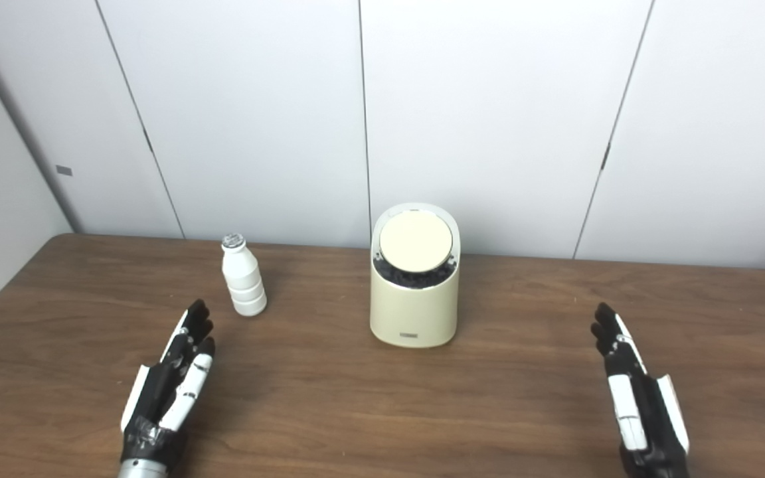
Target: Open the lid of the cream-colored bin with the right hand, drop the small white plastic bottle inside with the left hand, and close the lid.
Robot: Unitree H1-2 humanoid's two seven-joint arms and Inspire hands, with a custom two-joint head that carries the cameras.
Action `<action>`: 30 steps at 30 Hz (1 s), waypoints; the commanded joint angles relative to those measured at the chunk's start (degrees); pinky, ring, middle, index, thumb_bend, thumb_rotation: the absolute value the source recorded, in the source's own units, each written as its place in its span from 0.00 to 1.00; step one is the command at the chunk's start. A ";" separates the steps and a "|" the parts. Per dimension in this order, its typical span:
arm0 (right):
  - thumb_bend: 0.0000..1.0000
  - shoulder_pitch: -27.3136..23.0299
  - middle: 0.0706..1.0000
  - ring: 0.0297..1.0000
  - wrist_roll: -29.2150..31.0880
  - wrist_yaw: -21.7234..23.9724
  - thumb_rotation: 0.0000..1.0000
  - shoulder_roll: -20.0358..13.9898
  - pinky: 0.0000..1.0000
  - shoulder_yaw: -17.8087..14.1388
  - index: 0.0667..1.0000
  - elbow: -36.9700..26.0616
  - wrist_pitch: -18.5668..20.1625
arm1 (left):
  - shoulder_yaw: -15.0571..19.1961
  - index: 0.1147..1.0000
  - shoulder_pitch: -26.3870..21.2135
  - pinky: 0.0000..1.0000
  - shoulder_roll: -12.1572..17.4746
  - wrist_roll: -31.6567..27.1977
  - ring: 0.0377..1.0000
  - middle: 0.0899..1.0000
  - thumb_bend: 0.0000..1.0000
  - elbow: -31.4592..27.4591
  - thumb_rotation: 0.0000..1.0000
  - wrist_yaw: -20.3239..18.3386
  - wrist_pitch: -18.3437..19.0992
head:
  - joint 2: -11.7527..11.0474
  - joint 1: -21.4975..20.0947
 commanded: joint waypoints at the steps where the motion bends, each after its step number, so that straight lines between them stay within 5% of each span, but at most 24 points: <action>1: 0.49 3.86 0.96 0.95 0.17 0.32 1.00 0.13 0.97 -0.16 0.95 6.14 -1.39 | -1.25 1.00 2.02 1.00 -2.01 -0.05 1.00 1.00 0.28 2.26 0.55 0.41 0.23 | 0.16 -0.53; 30: 0.49 4.59 0.96 0.95 -4.68 -2.53 1.00 3.76 0.97 1.36 0.95 -1.30 5.96 | 0.21 1.00 0.90 1.00 0.98 -4.18 1.00 1.00 0.29 2.10 0.55 -2.04 1.18 | 2.52 -9.85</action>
